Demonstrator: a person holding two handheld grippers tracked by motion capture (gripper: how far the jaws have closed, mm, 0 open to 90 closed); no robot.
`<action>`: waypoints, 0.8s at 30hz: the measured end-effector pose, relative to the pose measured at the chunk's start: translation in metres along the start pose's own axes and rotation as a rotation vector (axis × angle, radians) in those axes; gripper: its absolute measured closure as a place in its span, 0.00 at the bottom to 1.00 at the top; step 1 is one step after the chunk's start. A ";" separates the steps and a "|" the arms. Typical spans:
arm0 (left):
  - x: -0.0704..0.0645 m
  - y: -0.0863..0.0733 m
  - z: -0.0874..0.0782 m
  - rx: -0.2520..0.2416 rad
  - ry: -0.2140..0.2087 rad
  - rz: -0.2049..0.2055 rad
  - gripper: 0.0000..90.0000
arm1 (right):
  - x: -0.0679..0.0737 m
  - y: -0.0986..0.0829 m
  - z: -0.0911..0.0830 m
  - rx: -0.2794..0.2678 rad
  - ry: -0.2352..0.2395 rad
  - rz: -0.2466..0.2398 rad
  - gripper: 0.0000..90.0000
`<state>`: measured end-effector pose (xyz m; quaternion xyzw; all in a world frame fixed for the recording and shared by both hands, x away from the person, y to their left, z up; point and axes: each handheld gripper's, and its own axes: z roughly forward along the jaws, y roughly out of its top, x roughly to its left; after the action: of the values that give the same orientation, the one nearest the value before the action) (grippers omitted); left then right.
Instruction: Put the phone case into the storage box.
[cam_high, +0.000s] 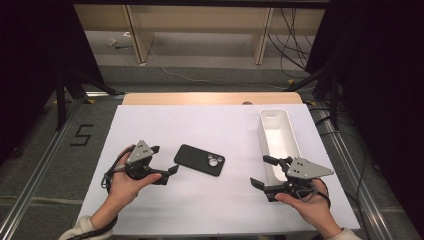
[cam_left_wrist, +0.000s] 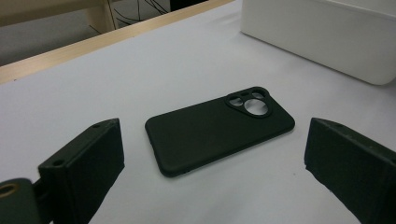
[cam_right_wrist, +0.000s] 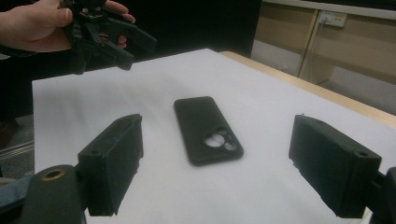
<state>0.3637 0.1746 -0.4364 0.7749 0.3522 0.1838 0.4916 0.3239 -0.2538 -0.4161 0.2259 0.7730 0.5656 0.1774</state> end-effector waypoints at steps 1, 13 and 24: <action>0.000 0.000 0.000 0.000 0.000 0.000 0.05 | 0.000 0.000 0.000 -0.001 0.000 0.001 0.21; 0.003 0.012 0.012 -0.003 0.046 0.005 0.32 | 0.000 0.000 0.001 0.001 -0.011 0.010 0.21; 0.019 0.030 0.076 0.116 0.107 0.057 0.94 | 0.000 -0.001 0.001 0.004 -0.005 0.012 0.21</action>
<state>0.4352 0.1321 -0.4448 0.8011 0.3656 0.2180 0.4208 0.3241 -0.2528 -0.4170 0.2324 0.7723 0.5645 0.1756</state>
